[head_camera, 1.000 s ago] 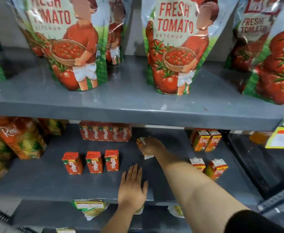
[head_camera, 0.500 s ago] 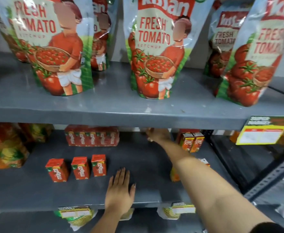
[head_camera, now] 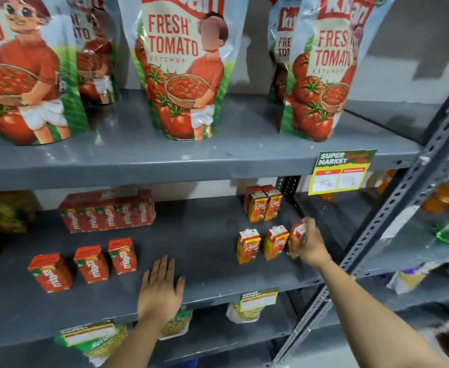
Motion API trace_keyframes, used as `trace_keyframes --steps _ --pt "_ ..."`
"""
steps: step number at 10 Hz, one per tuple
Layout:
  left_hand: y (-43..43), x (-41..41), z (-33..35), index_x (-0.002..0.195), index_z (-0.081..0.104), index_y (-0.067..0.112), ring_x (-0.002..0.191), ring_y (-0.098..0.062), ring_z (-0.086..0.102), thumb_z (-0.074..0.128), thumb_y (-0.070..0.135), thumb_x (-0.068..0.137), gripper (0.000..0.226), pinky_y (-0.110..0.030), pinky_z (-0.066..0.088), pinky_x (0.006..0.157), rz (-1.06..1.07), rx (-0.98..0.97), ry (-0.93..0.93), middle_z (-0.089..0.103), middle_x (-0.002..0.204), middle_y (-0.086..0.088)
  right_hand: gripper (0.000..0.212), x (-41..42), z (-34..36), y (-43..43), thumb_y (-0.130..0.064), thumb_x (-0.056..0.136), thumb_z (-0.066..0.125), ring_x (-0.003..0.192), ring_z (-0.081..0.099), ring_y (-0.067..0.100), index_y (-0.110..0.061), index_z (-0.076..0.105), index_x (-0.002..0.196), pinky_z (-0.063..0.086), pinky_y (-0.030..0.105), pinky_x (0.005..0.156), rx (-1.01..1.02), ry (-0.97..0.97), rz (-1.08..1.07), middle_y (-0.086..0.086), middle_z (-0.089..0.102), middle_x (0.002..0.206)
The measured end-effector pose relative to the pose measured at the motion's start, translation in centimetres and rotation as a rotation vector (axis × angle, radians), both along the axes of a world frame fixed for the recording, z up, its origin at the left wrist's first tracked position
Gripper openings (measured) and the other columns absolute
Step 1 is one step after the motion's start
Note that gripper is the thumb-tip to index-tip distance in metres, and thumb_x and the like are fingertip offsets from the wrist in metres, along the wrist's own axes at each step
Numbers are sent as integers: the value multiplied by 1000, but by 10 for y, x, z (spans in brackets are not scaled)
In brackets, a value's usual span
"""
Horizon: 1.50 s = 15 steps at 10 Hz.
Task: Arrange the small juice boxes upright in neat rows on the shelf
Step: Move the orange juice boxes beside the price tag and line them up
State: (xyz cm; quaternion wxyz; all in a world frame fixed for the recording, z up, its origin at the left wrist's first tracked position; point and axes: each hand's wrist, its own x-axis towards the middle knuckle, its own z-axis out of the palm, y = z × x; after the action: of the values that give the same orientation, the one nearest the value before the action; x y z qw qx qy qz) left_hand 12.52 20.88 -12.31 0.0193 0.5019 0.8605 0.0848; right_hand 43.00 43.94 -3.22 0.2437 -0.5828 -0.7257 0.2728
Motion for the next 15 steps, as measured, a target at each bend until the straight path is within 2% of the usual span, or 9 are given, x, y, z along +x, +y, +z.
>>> trace_keyframes --steps 2,3,4,5,6,7,9,10,15 --pt "-2 2 3 152 16 15 149 -17 10 1 52 88 75 -36 9 120 0 -2 2 14 161 -3 107 12 7 -5 -15 71 75 128 43 38 -27 3 149 44 41 98 -75 -128 130 14 13 151" --pt "-1 2 3 152 14 15 149 -17 8 16 49 97 65 -36 8 121 2 -8 -21 11 162 -3 100 19 24 6 -3 67 73 138 33 27 -26 21 149 40 35 102 -56 -154 242 5 13 159" --pt "-1 3 3 152 14 15 149 -17 7 19 49 98 64 -36 6 121 -5 -4 -21 10 162 -3 57 22 29 14 -2 87 58 131 44 24 -22 46 138 40 31 102 28 -291 309 5 39 150" --pt "-2 2 3 152 13 15 149 -17 6 18 49 98 64 -36 6 121 -6 2 -25 9 162 -3 43 19 26 17 -16 95 53 120 52 29 -20 48 137 46 37 95 76 -362 204 9 46 140" --pt "-1 3 3 152 12 15 149 -17 5 17 50 98 65 -36 5 121 -7 -2 -23 8 162 -2 54 16 31 22 -31 95 52 129 41 38 -26 32 145 44 45 98 -7 -450 162 14 35 146" --pt "-1 1 2 152 10 16 149 -17 5 15 51 97 65 -35 4 121 -4 -2 -15 8 162 -2 88 17 37 26 -7 85 61 145 10 34 -31 9 152 29 45 110 -110 -514 293 6 12 159" --pt "0 1 -1 152 13 16 149 -17 6 16 50 97 65 -36 5 121 -1 12 -13 9 162 -2 56 22 43 37 5 87 52 131 44 26 -21 49 137 46 34 99 -11 -409 251 3 41 149" --pt "0 1 -1 152 11 17 149 -17 5 15 51 97 65 -35 4 121 1 3 4 8 162 -2 48 19 45 39 -20 92 58 127 46 30 -20 45 139 45 38 98 -13 -445 261 5 41 146" --pt "0 2 -1 152 12 18 149 -16 4 16 51 97 64 -35 5 121 6 7 -1 9 162 -1 47 11 32 27 -36 79 71 100 61 28 -15 59 119 51 36 79 -1 -302 13 9 56 125"
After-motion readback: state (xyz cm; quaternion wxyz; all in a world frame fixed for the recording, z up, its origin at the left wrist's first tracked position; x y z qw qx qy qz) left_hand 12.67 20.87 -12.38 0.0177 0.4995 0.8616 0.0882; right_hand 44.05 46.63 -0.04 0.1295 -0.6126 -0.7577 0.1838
